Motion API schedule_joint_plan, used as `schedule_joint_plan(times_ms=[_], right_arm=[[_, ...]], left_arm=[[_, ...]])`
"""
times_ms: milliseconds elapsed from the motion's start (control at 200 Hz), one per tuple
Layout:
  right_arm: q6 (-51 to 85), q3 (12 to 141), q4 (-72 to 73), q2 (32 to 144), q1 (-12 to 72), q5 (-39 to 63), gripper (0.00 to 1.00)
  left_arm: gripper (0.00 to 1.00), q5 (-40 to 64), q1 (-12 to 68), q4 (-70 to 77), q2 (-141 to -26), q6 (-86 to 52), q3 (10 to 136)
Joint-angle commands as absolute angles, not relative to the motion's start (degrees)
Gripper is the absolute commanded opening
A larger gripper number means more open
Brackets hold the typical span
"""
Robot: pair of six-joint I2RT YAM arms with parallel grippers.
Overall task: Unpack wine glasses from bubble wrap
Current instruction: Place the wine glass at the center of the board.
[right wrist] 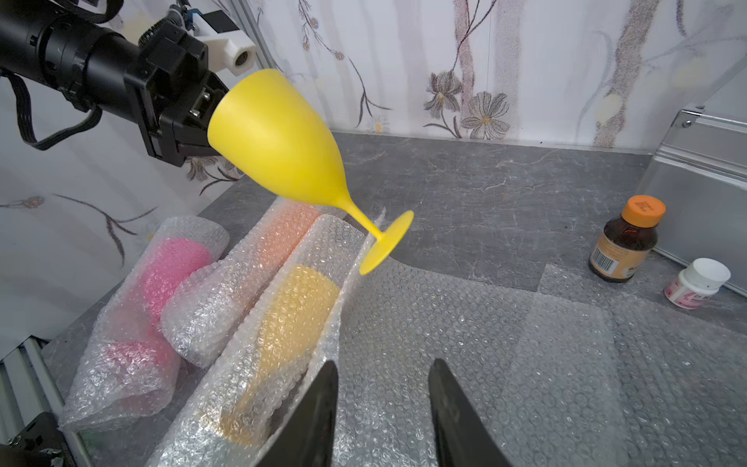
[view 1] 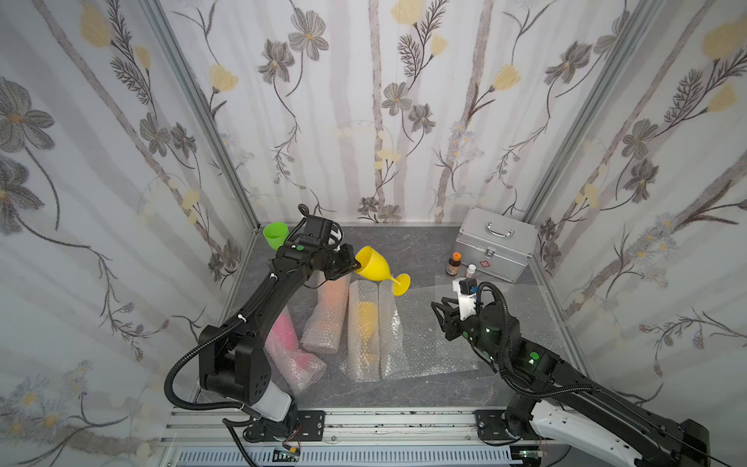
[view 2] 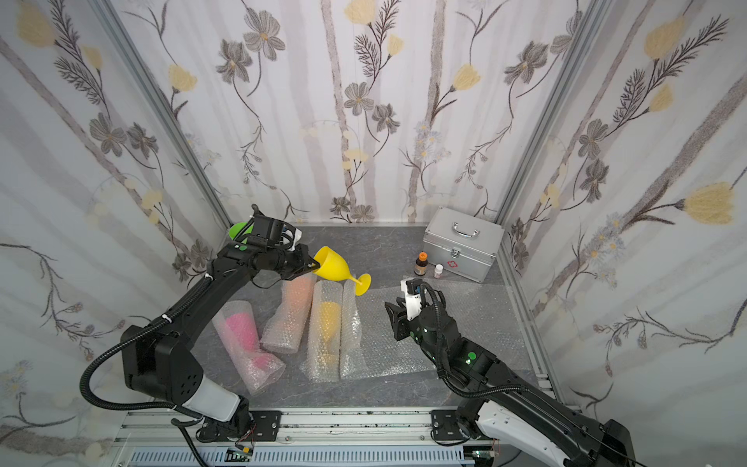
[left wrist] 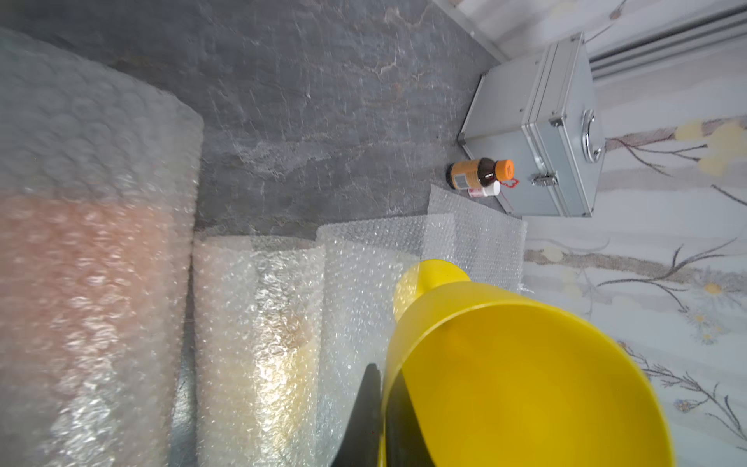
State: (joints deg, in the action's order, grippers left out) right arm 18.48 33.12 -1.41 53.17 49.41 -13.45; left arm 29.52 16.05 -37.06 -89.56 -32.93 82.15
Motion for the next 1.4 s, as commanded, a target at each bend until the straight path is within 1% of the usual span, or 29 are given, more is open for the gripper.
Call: schedule_joint_plan(times_ms=[0,120,435,700,984,1114,1394], right_arm=[[20.54,32.26,0.56,52.47,48.78,-11.95,0.38],[21.18,31.63,0.87,52.64,48.33,-11.87,0.38],[22.02,30.94,1.85,53.51,47.73,-10.99,0.38],[22.59,29.89,1.98,53.35,46.88,-10.68,0.38],[23.12,29.09,2.89,54.03,45.72,-9.62,0.38],[23.07,28.80,3.39,54.57,45.16,-9.07,0.38],[23.63,28.12,3.78,54.93,44.74,-7.74,0.37]], left_arm=[[0.00,25.22,13.94,-37.79,-90.46,-31.07,85.80],[0.00,20.30,11.85,-40.19,-92.94,-28.95,90.26],[0.00,15.72,7.07,-40.74,-99.21,-27.47,98.17],[0.00,8.35,3.40,-50.17,-108.42,-21.98,110.67],[0.00,-1.52,2.86,-61.86,-119.34,-16.91,125.35],[0.00,-6.36,2.83,-63.35,-122.93,-15.32,129.07],[0.00,-7.13,2.69,-67.55,-132.40,-14.60,141.09]])
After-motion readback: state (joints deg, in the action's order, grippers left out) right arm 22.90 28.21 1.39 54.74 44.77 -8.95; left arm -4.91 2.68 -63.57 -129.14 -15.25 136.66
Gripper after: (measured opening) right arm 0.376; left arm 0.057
